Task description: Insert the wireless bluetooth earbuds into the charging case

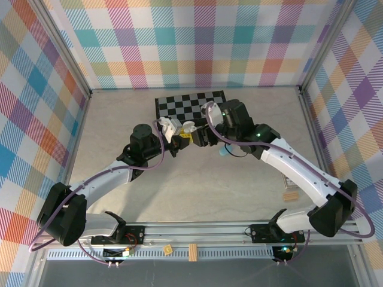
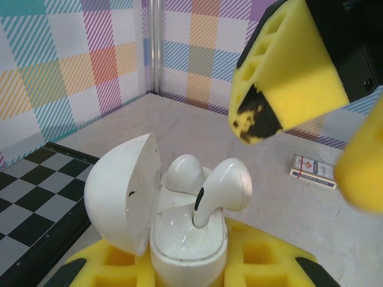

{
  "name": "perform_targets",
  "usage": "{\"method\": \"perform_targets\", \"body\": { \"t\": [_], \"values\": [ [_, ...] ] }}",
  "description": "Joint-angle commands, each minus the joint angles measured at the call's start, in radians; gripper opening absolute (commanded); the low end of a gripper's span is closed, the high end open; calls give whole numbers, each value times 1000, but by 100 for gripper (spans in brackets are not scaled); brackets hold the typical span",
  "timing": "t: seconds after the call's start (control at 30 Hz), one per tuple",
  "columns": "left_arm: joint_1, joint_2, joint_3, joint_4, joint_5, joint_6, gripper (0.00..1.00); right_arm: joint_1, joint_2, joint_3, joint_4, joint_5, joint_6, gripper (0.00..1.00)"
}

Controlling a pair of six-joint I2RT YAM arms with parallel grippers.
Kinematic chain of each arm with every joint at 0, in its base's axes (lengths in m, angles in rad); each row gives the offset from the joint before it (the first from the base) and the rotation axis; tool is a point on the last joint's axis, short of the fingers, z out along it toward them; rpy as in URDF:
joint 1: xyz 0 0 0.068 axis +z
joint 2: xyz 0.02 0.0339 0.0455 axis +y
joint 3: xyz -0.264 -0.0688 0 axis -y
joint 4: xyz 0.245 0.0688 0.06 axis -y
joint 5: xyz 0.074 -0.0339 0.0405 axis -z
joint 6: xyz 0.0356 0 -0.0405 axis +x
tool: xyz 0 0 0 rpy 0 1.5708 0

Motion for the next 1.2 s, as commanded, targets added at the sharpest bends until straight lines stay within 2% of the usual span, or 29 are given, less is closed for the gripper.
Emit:
{"method": "perform_targets", "body": {
  "t": [0.0, 0.1, 0.5, 1.0, 1.17],
  "values": [
    [-9, -33, 20, 41, 37, 26, 15, -49, -42, -30, 87, -60, 103, 60],
    [-9, -40, 8, 60, 50, 31, 15, -83, -26, -18, 55, -87, 123, 59],
    [-9, -47, 9, 66, 60, 20, 15, -81, 53, 29, 29, -254, 90, 60],
    [-10, -37, 13, 87, 71, 14, 15, -64, 145, 109, -25, -292, 91, 65],
    [-9, -49, 6, 86, 66, 19, 15, -65, 93, 73, -8, -249, 81, 67]
  ]
}}
